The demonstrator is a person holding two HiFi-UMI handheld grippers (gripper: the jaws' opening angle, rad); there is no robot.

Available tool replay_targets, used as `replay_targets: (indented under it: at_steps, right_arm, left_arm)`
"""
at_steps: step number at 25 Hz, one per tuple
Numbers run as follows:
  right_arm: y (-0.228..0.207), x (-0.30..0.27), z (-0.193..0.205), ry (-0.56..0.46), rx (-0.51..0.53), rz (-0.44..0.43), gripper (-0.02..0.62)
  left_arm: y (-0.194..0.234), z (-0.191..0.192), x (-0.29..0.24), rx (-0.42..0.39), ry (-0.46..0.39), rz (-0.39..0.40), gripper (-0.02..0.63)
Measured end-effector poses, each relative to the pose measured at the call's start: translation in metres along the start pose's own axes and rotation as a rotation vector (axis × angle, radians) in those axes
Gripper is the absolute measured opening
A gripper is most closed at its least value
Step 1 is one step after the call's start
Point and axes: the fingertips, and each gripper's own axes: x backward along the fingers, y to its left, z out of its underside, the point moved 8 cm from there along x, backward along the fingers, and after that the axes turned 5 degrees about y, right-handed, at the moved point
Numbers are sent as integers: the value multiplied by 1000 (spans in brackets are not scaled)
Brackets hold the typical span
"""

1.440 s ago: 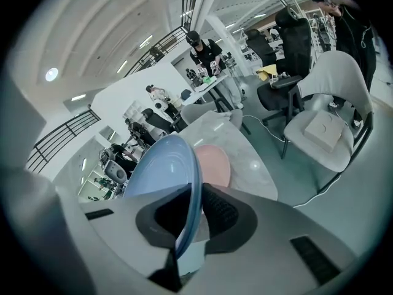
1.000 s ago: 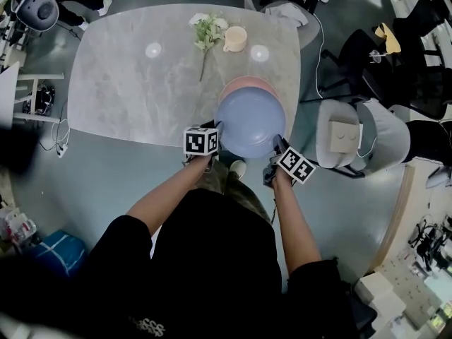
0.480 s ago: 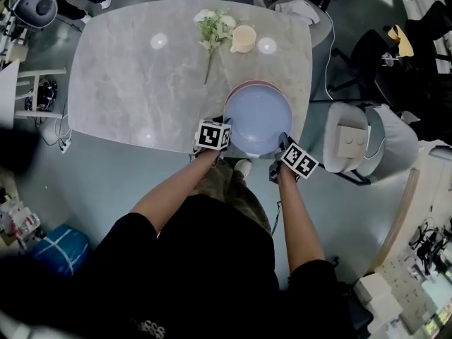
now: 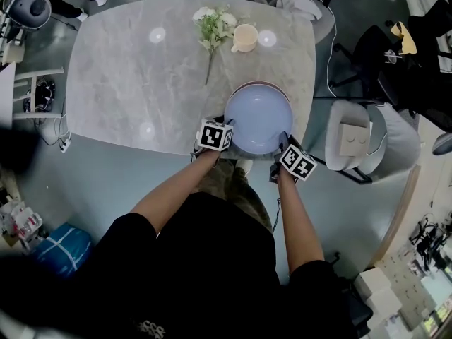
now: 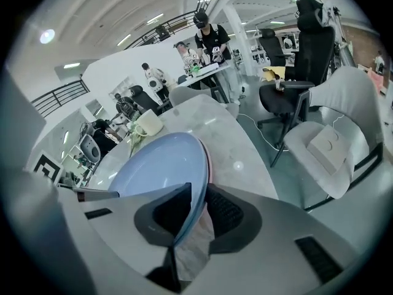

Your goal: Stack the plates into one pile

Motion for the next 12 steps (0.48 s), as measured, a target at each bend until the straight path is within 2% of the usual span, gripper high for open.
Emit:
replay_targets:
  at_steps: [3, 4, 5, 6, 12]
  right_arm:
    - [7, -2, 2, -1, 53, -2, 69]
    - [9, -2, 2, -1, 71, 0, 85]
    - [10, -1, 2, -2, 87, 6, 120]
    - [11, 1, 2, -2, 98, 15, 163]
    - [13, 6, 2, -18, 95, 22, 186]
  left_arm:
    - [3, 0, 1, -6, -2, 16, 139]
    - [3, 1, 1, -2, -2, 22, 162]
    - [3, 2, 2, 4, -3, 27, 197]
    - [3, 3, 5, 10, -6, 31, 199]
    - [2, 15, 6, 32, -9, 47, 201]
